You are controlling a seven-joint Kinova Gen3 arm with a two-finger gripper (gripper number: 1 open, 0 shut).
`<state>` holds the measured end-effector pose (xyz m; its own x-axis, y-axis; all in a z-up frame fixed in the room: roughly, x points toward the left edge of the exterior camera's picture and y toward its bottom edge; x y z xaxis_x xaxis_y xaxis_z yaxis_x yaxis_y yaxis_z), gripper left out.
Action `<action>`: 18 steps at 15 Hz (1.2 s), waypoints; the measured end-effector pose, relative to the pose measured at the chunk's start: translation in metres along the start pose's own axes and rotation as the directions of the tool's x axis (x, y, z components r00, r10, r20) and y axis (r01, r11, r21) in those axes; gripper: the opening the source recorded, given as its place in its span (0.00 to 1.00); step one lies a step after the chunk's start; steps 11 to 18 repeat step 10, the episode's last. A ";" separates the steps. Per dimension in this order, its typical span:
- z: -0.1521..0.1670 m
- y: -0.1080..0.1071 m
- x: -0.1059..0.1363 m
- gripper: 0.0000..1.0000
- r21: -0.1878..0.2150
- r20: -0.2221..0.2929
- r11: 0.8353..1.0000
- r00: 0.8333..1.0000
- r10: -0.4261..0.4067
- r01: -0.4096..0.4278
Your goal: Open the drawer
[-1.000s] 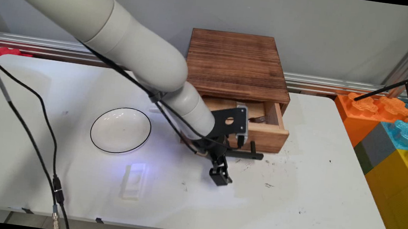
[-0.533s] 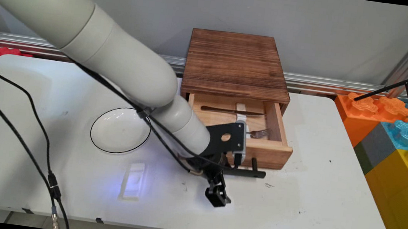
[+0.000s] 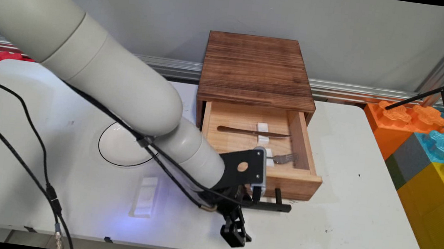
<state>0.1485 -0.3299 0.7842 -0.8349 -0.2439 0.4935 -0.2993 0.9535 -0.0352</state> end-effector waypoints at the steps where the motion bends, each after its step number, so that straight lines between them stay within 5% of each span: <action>1: -0.001 0.006 0.000 1.00 -0.005 -0.004 1.000 1.000 -0.003 0.002; 9: -0.010 0.033 0.000 1.00 -0.021 -0.023 1.000 1.000 -0.021 0.021; 18: -0.011 0.034 0.000 1.00 -0.020 -0.024 1.000 0.999 -0.023 0.023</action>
